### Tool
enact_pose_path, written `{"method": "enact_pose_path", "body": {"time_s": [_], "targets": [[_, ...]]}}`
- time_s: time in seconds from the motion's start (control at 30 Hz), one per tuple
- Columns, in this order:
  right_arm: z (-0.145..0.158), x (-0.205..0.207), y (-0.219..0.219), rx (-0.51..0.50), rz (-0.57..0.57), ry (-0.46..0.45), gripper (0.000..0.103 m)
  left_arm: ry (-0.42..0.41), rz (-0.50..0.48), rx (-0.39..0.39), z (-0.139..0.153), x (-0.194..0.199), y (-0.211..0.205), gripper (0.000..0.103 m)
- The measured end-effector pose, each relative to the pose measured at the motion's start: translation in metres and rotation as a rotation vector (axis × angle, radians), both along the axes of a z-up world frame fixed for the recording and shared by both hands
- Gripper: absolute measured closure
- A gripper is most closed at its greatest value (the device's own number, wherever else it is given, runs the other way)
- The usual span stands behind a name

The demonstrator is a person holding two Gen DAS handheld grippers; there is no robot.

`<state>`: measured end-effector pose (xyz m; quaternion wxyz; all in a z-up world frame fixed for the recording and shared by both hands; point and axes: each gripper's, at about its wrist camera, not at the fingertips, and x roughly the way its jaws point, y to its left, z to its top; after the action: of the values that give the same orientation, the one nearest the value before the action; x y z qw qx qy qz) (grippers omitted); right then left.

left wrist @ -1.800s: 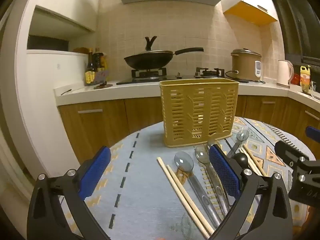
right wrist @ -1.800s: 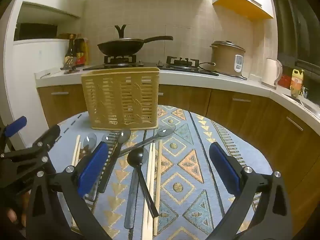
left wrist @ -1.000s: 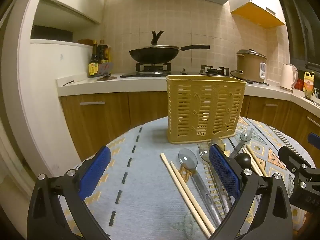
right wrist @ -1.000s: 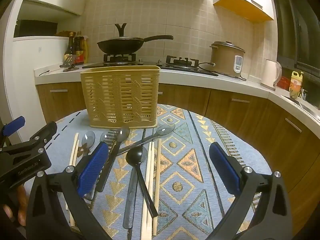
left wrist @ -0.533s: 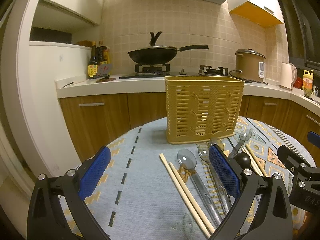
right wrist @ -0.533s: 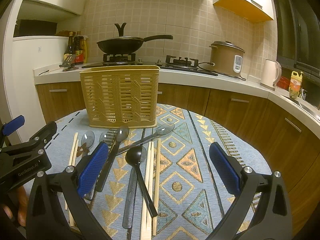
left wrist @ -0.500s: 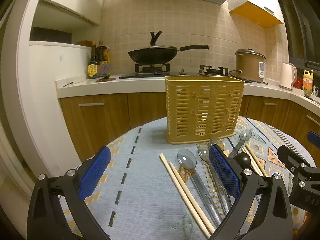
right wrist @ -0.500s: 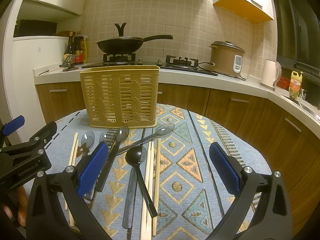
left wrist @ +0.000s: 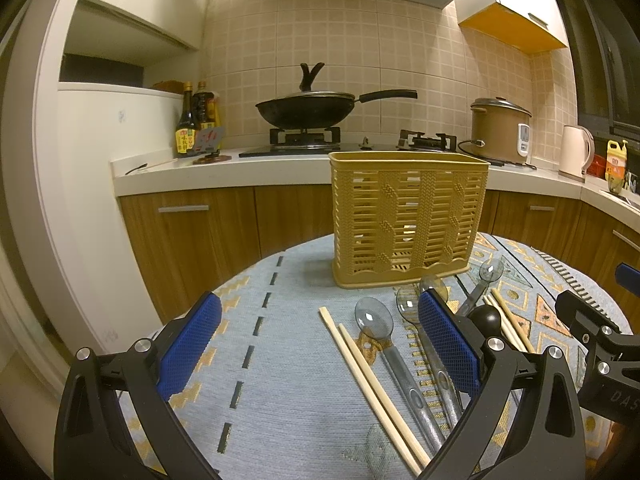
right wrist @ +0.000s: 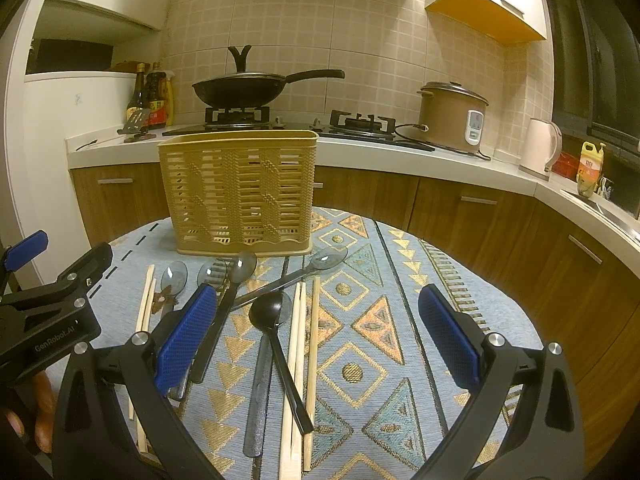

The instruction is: Organize utensils

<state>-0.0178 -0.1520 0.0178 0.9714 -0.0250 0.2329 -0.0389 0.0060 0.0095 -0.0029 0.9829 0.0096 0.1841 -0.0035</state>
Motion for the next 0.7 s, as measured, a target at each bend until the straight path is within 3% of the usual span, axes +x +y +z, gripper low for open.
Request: {"method": "enact_pose_path", "body": {"time_s": [0.7], "targets": [[-0.0022,0.0004,0.0010,-0.001,0.001,0.002,0.006,0.006,-0.002,0.000,-0.0012,0.0006,-0.0007,0.007]]}}
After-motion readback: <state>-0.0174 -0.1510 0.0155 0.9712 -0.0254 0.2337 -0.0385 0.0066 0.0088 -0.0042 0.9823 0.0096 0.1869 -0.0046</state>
